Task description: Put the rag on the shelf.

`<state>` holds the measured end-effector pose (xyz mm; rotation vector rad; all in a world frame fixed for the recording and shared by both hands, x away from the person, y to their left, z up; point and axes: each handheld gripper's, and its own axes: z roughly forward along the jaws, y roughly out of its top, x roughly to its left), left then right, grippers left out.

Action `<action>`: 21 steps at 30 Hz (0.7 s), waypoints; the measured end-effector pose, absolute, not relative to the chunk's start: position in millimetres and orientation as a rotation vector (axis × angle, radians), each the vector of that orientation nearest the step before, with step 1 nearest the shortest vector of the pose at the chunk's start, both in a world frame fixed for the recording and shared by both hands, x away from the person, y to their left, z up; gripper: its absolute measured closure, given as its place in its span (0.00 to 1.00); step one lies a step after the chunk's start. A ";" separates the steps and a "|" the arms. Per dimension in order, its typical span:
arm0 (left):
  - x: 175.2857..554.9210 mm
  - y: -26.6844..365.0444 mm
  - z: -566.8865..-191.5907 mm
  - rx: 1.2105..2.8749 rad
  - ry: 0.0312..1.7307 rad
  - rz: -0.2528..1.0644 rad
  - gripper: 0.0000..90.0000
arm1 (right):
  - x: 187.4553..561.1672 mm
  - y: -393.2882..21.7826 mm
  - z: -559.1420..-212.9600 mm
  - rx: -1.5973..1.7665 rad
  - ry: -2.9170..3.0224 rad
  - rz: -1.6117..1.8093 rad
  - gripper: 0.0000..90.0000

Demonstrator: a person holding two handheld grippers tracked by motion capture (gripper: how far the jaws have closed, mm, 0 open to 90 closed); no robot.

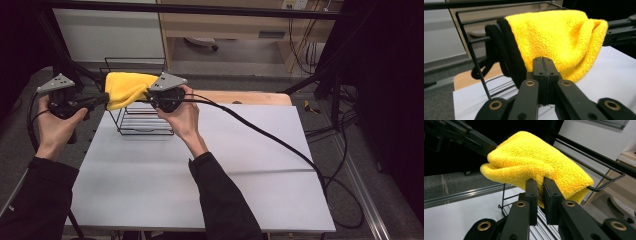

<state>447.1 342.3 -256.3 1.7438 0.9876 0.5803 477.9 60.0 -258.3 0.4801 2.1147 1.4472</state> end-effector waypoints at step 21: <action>466.1 327.6 -279.9 1.804 0.987 0.607 1.00 | 487.9 64.1 -275.9 0.622 2.185 1.469 0.98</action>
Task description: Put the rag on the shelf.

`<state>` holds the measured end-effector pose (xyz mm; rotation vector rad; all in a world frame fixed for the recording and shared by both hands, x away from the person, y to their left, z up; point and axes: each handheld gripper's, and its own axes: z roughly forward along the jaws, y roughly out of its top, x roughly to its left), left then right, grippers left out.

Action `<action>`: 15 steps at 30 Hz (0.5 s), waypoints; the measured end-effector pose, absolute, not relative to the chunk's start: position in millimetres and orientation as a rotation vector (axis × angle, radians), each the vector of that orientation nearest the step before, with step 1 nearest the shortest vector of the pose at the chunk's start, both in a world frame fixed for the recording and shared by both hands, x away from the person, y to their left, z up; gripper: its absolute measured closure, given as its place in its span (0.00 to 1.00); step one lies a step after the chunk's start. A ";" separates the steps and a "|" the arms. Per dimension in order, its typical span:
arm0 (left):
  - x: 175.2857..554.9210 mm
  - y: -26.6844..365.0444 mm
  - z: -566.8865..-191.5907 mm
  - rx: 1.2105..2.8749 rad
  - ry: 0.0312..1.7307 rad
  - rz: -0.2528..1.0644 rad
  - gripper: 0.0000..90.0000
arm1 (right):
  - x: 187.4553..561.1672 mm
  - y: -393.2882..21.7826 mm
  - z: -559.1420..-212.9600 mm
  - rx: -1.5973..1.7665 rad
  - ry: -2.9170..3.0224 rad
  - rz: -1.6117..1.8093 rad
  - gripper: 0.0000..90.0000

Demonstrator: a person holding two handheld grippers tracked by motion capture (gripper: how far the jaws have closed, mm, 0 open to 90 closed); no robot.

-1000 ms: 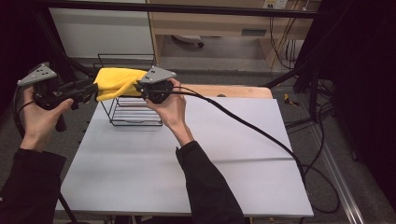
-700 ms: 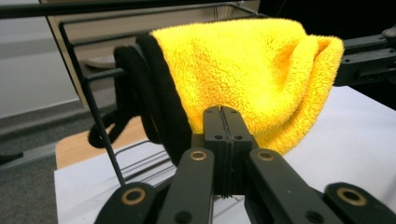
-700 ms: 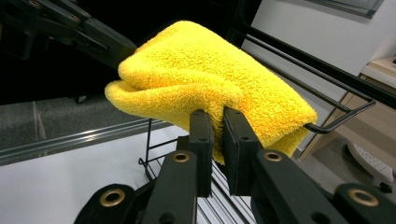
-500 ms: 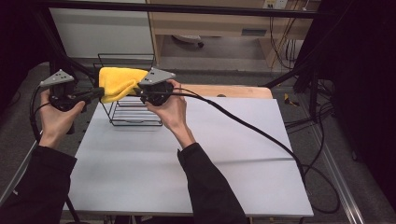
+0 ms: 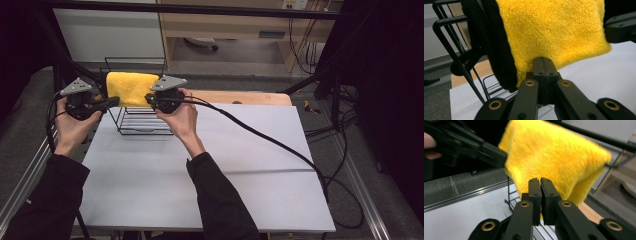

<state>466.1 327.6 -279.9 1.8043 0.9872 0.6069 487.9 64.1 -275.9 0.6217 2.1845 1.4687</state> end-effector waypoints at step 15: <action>462.3 327.5 -283.8 1.793 0.985 0.573 0.94 | 488.2 51.6 -283.3 0.652 2.199 1.500 0.84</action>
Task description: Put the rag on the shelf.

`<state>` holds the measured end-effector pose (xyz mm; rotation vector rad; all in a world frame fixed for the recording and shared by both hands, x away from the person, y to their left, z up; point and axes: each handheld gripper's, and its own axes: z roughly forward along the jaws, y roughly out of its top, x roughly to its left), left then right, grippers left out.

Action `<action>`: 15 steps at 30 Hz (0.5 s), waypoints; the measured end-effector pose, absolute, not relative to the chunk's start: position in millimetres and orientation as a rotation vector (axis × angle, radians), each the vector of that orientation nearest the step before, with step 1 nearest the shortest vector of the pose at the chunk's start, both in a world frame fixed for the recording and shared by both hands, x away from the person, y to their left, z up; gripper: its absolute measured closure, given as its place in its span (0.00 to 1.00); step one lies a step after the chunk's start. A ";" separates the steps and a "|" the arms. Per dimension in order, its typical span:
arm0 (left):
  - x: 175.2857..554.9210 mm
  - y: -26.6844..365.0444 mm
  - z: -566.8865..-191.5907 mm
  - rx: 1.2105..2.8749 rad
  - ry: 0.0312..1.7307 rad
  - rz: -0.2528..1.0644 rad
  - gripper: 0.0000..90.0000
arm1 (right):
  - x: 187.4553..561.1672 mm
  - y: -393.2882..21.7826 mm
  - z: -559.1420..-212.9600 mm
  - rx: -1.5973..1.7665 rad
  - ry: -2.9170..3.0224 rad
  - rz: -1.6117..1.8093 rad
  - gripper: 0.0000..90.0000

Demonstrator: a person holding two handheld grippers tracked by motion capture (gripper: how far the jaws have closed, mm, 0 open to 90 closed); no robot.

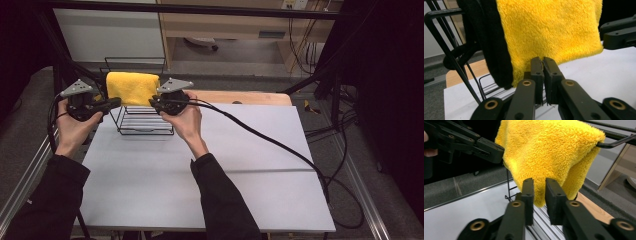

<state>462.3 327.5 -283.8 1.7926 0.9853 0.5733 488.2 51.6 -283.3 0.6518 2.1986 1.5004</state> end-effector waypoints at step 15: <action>438.4 317.5 -300.7 1.846 0.972 0.498 0.51 | 462.5 -11.2 -276.3 0.783 2.267 1.428 0.38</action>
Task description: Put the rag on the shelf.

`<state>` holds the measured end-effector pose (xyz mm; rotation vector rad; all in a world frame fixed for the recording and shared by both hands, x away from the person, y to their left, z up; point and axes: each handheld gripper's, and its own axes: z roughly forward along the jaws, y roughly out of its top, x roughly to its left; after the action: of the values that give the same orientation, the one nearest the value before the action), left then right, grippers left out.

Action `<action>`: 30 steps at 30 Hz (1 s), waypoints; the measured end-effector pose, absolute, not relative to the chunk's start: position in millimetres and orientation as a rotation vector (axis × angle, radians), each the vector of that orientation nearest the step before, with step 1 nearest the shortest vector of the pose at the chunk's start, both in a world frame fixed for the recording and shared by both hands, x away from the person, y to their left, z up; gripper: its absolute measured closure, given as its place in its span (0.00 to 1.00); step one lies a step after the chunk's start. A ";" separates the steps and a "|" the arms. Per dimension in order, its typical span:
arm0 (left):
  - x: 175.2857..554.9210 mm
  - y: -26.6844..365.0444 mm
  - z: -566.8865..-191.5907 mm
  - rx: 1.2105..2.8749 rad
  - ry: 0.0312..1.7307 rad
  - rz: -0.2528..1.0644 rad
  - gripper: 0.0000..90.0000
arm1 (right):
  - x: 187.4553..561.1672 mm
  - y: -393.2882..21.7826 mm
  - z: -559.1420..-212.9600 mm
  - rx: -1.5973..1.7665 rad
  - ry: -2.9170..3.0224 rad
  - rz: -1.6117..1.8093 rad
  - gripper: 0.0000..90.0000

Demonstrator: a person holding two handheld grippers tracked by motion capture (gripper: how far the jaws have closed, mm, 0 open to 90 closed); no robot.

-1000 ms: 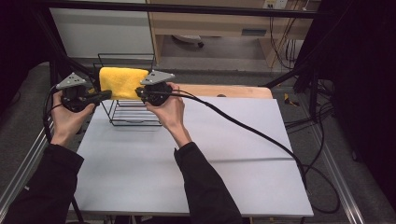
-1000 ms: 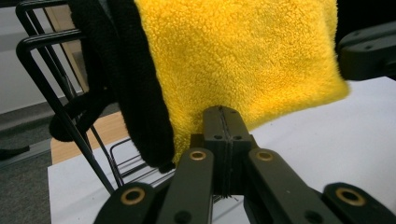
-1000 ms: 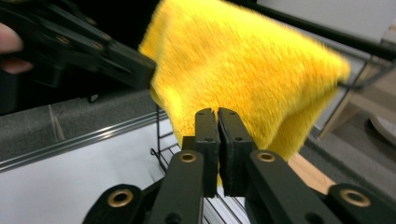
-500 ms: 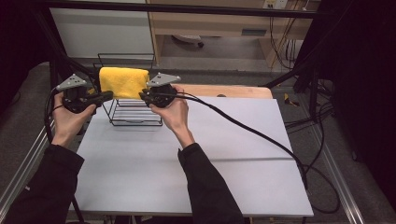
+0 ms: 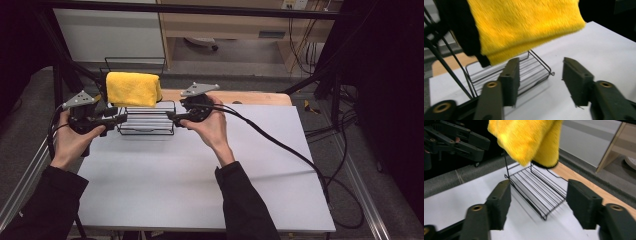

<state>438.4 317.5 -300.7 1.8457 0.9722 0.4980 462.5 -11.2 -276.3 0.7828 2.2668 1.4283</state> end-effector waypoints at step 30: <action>410.5 271.8 -369.6 1.958 0.879 0.442 0.09 | 421.2 -175.5 -356.3 0.998 2.213 1.431 0.08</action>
<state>410.5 271.8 -369.6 1.9577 0.8793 0.4420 421.2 -175.5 -356.3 0.9976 2.2135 1.4308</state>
